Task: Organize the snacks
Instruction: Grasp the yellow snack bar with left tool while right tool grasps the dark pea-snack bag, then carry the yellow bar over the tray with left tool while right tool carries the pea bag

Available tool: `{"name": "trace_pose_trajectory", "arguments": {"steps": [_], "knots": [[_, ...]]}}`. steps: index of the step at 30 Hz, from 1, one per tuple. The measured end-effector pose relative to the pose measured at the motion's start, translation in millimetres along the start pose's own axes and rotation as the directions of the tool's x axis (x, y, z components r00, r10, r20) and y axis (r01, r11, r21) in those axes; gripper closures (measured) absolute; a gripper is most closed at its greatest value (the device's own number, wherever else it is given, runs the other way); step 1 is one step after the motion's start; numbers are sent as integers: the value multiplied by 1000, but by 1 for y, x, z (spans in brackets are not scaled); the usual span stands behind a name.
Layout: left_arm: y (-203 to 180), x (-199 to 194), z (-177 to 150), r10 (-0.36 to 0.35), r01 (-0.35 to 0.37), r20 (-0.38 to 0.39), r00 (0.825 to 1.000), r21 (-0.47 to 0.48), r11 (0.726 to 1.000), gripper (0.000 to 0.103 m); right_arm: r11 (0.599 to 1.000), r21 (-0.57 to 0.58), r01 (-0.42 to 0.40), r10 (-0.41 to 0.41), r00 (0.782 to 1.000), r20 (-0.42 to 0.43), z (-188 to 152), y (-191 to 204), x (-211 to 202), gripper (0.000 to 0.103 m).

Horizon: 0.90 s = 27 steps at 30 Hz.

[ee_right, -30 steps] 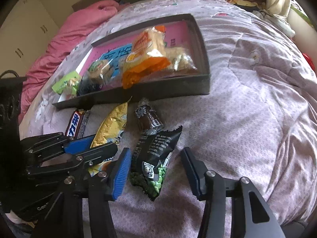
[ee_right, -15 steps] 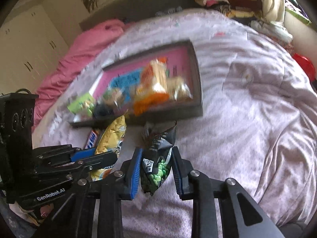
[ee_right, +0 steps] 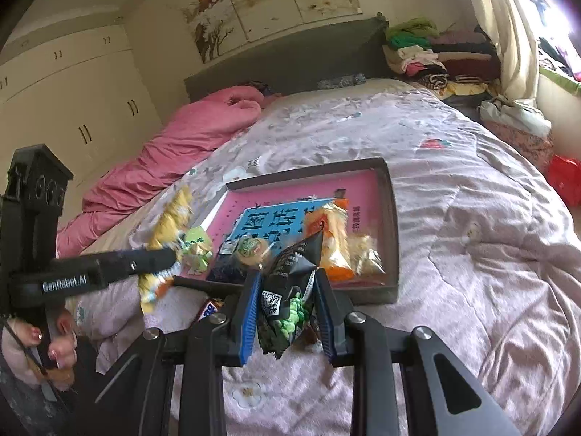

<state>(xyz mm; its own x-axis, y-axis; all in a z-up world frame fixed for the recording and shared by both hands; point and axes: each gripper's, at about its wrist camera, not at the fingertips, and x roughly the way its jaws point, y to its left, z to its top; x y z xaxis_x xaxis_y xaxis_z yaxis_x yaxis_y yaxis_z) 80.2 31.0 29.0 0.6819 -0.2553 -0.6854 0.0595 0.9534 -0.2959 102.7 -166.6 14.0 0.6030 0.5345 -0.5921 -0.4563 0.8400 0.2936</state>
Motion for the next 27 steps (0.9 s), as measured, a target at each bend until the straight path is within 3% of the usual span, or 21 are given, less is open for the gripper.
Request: {"name": "trace_pose_trajectory", "arguments": {"steps": [14, 27], "knots": [[52, 1, 8, 67, -61, 49, 997, -107, 992, 88, 1000, -20, -11, 12, 999, 37, 15, 3, 16, 74], [60, 34, 12, 79, -75, 22, 997, -146, 986, 88, 1000, -26, -13, 14, 999, 36, 30, 2, 43, 74]]}}
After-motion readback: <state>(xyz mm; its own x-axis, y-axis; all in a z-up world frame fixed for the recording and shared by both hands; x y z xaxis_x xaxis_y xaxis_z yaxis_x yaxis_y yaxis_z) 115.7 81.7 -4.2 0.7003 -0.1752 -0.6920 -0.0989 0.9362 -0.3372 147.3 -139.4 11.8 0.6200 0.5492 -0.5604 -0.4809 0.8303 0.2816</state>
